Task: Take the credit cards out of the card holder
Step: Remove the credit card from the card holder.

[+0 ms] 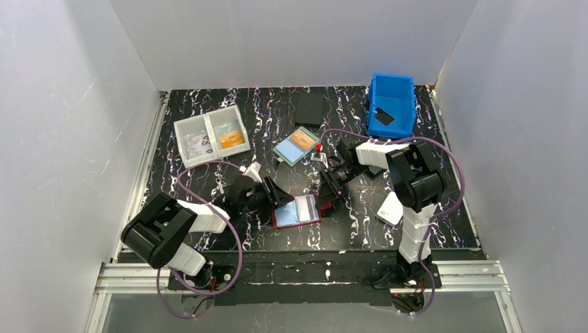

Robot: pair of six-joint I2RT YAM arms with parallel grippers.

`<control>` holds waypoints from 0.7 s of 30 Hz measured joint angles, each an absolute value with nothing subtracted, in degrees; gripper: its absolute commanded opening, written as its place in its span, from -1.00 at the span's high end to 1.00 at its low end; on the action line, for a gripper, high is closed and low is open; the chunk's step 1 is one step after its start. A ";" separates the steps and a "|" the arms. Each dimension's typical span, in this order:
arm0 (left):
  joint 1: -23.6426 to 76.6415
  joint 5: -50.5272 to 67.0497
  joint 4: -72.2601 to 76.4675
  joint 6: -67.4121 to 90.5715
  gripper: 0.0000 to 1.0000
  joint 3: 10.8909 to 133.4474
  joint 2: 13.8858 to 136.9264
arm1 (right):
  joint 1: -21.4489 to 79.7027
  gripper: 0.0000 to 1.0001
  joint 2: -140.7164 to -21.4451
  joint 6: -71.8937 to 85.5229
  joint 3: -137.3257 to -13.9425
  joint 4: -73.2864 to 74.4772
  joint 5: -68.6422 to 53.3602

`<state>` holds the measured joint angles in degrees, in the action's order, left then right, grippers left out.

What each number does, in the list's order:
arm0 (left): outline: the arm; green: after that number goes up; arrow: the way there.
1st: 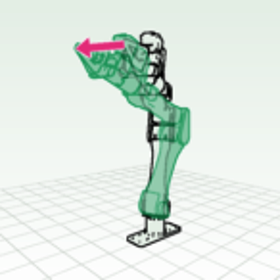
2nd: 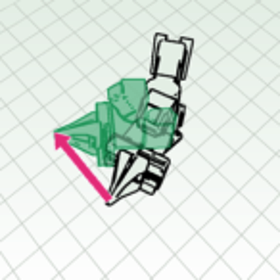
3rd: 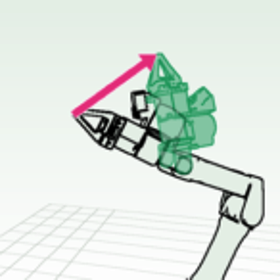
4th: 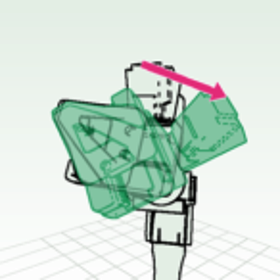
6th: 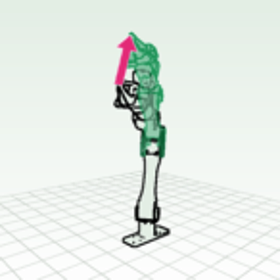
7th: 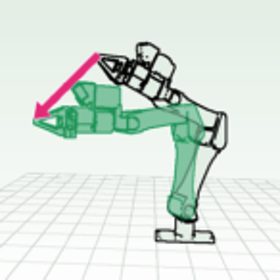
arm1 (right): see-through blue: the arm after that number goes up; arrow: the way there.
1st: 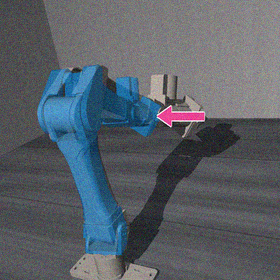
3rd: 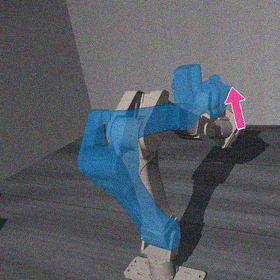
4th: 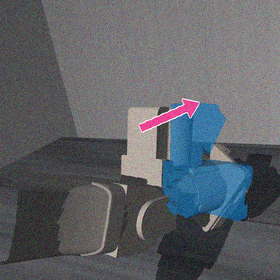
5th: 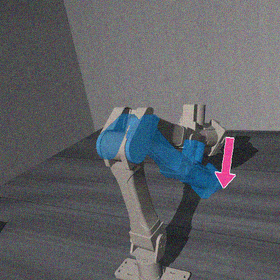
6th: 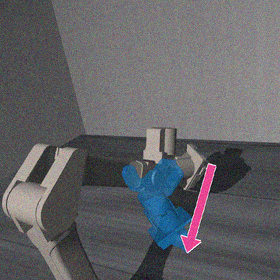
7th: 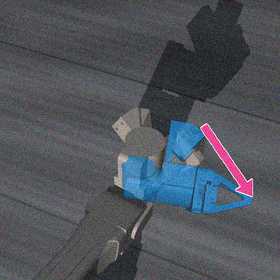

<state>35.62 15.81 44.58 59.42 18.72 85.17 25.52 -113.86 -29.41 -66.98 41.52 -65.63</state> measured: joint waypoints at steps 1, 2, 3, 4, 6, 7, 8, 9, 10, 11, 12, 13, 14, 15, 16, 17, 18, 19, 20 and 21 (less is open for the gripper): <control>35.18 15.81 44.73 59.61 0.08 18.72 84.73 | 25.52 0.20 -113.93 -29.61 -67.20 41.80 -65.87; 34.65 15.81 45.01 59.72 0.08 18.72 84.27 | 25.52 0.20 -114.04 -29.82 -67.44 42.11 -66.08; 34.26 15.84 45.23 59.86 0.08 18.72 83.96 | 25.52 0.20 -114.19 -30.00 -67.68 42.24 -66.22; 34.02 15.88 45.54 59.96 0.08 18.74 83.83 | 25.52 0.20 -114.43 -30.13 -67.90 42.35 -66.28; 33.85 15.99 45.98 60.18 0.10 18.83 83.83 | 25.52 0.17 -114.87 -30.26 -68.14 42.50 -66.26; 33.85 16.14 46.22 60.29 0.12 18.87 83.85 | 25.52 0.16 -115.02 -30.26 -68.14 42.68 -66.24; 33.85 16.38 46.50 60.49 0.15 18.98 83.92 | 25.52 0.14 -115.11 -30.26 -68.14 42.89 -66.26; 33.85 16.71 46.87 60.71 0.22 19.07 84.09 | 25.52 0.13 -115.15 -30.26 -68.16 43.07 -66.26; 33.85 16.97 47.27 60.88 0.29 19.18 84.33 | 25.52 0.12 -115.24 -30.24 -68.16 43.20 -66.28; 33.85 17.39 48.07 61.19 0.35 19.31 84.77 | 25.52 0.12 -115.28 -30.24 -68.16 43.27 -66.30; 33.85 17.82 48.71 61.56 0.39 19.51 85.36 | 25.52 0.11 -115.35 -30.24 -68.16 43.33 -66.39; 33.85 18.55 49.76 61.80 0.44 19.77 86.30 | 25.52 0.11 -115.42 -30.22 -68.16 43.35 -66.46; 33.85 18.98 50.28 62.19 0.48 19.97 86.96 | 25.52 0.11 -115.57 -30.17 -68.16 43.35 -66.57; 33.85 19.55 50.94 62.37 0.50 20.16 87.68 | 25.52 0.10 -115.68 -30.13 -68.16 43.35 -66.63; 33.85 20.32 51.72 62.81 0.51 20.49 88.71 | 25.52 0.09 -115.79 -30.02 -68.16 43.35 -66.65; 33.85 20.95 52.84 63.29 0.52 20.80 89.89 | 25.52 0.09 -115.92 -29.93 -68.16 43.35 -66.65; 33.85 21.63 54.00 63.79 0.52 21.10 91.24 | 25.52 0.09 -116.01 -29.80 -68.16 43.33 -66.67; 33.85 22.20 55.05 64.36 0.52 21.30 92.66 | 25.52 0.08 -116.16 -29.74 -68.16 43.33 -66.67; 33.85 22.61 55.83 64.69 0.52 21.43 93.82 | 25.52 0.08 -116.33 -29.47 -68.16 43.27 -66.67; 33.87 23.18 56.84 65.25 0.53 21.54 95.26 | 25.52 0.07 -116.55 -29.21 -68.16 43.16 -66.67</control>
